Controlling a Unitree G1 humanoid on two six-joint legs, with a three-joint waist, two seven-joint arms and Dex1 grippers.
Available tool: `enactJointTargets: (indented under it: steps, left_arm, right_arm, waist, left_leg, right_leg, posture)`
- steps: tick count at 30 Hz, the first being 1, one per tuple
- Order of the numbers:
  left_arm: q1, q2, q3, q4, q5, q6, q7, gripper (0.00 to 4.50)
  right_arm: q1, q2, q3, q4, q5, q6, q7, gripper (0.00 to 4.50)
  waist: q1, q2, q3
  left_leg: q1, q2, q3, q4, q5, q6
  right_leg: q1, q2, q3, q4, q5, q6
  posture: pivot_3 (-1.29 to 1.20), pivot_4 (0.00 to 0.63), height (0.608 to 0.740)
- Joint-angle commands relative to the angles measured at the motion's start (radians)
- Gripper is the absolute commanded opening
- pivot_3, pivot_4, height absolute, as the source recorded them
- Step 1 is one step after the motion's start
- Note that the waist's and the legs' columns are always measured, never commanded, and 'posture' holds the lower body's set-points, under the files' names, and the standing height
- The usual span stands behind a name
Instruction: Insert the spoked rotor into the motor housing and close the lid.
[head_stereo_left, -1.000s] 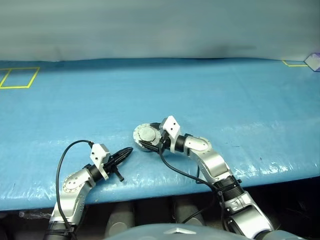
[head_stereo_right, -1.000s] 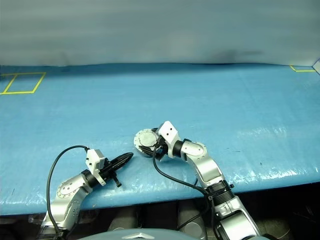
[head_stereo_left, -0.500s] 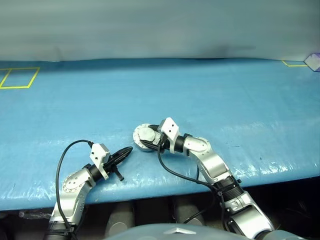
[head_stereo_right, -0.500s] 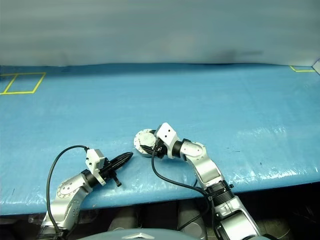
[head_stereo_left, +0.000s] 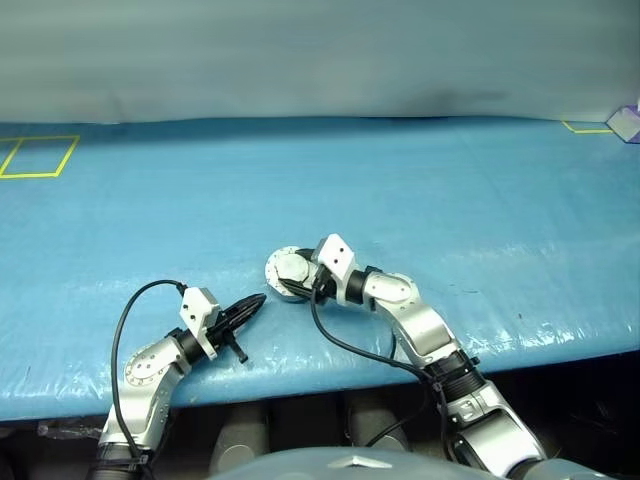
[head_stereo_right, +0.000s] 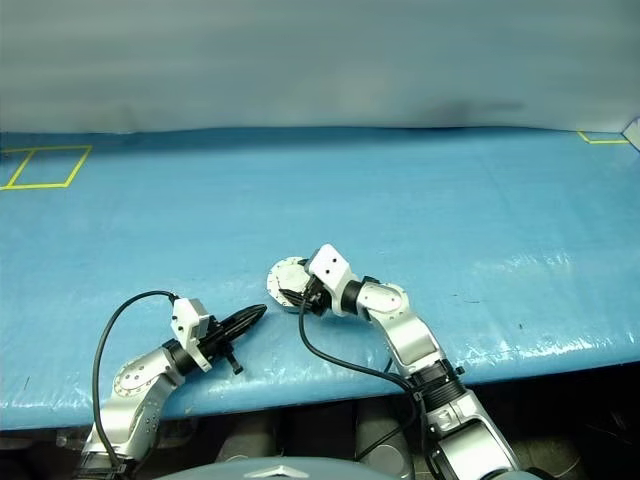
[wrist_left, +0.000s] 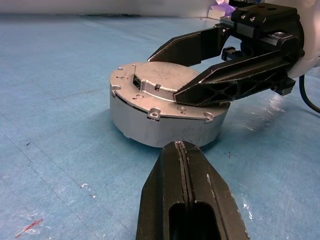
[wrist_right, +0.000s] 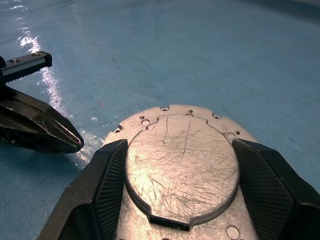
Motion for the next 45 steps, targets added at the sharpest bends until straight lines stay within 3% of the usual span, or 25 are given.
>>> enactJointTargets:
  steps: [1, 11, 19, 26, 30, 39, 43, 45]
  left_arm:
    - [0.001, -0.006, 0.001, -0.034, -0.007, -0.022, -0.001, 0.00]
    - [-0.012, -0.040, 0.034, -0.044, -0.041, -0.026, 0.031, 0.00]
    - [-0.065, -0.088, 0.063, -0.020, -0.098, 0.016, 0.057, 0.00]
    - [-0.136, -0.072, 0.000, 0.063, 0.018, -0.021, 0.059, 0.00]
    - [-0.164, -0.061, -0.041, 0.131, 0.146, -0.021, 0.138, 0.00]
    - [-0.151, -0.055, -0.077, 0.125, 0.186, 0.002, 0.164, 0.00]
    - [-0.140, -0.052, -0.072, 0.119, 0.170, 0.002, 0.156, 0.00]
    - [-0.136, -0.051, -0.072, 0.117, 0.170, -0.001, 0.156, 0.00]
  right_arm:
    - [-0.001, -0.001, 0.019, 0.026, -0.039, 0.053, -0.027, 3.29]
    - [-0.007, -0.031, 0.057, 0.044, -0.089, 0.211, -0.061, 3.29]
    - [-0.004, -0.032, 0.057, 0.039, -0.082, 0.223, -0.062, 3.29]
    - [-0.001, -0.032, 0.059, 0.037, -0.085, 0.218, -0.071, 3.29]
    - [0.005, -0.028, 0.050, 0.032, -0.082, 0.213, -0.086, 3.29]
    - [0.015, -0.025, 0.031, 0.008, -0.037, 0.219, -0.062, 3.29]
    - [0.023, -0.022, 0.008, -0.020, -0.012, 0.173, -0.050, 4.33]
    - [0.037, 0.009, -0.054, -0.073, 0.056, 0.149, -0.051, 4.47]
  waist:
    - [-0.001, 0.000, 0.000]
    - [-0.001, 0.000, -0.001]
    - [0.001, -0.002, -0.003]
    - [0.001, -0.002, -0.005]
    - [0.002, -0.002, -0.007]
    - [0.004, 0.001, -0.013]
    - [0.005, 0.000, -0.014]
    - [0.009, 0.000, -0.014]
  left_leg:
    - [0.000, 0.000, 0.000, 0.000, 0.000, 0.000]
    - [0.007, 0.001, 0.000, 0.000, -0.004, -0.007]
    - [0.008, 0.001, 0.000, 0.000, -0.004, -0.007]
    - [0.008, 0.000, 0.000, 0.000, -0.004, -0.007]
    - [0.008, 0.000, 0.000, 0.000, -0.004, -0.007]
    - [0.009, -0.003, -0.001, 0.000, -0.005, -0.008]
    - [0.009, -0.004, -0.001, -0.001, -0.005, -0.007]
    - [0.009, -0.005, -0.001, -0.001, -0.005, -0.007]
  right_leg:
    - [0.000, 0.000, 0.000, 0.000, 0.000, 0.000]
    - [0.001, -0.002, 0.000, 0.000, 0.000, 0.000]
    - [0.002, -0.002, -0.001, -0.001, 0.000, 0.000]
    - [0.003, -0.002, -0.002, -0.002, 0.000, 0.000]
    - [0.003, -0.002, -0.002, -0.002, 0.000, 0.000]
    - [0.004, -0.010, -0.007, -0.002, 0.000, 0.000]
    - [0.004, -0.018, -0.014, -0.003, -0.001, 0.000]
    - [0.004, -0.019, -0.015, -0.003, -0.001, 0.000]
  posture:
    - [0.00, 0.150, 0.740]
    - [0.00, 0.150, 0.740]
    - [0.00, 0.150, 0.740]
    - [0.00, 0.150, 0.740]
    - [0.00, 0.150, 0.740]
    - [0.00, 0.150, 0.740]
    - [0.00, 0.150, 0.740]
    - [0.00, 0.150, 0.740]
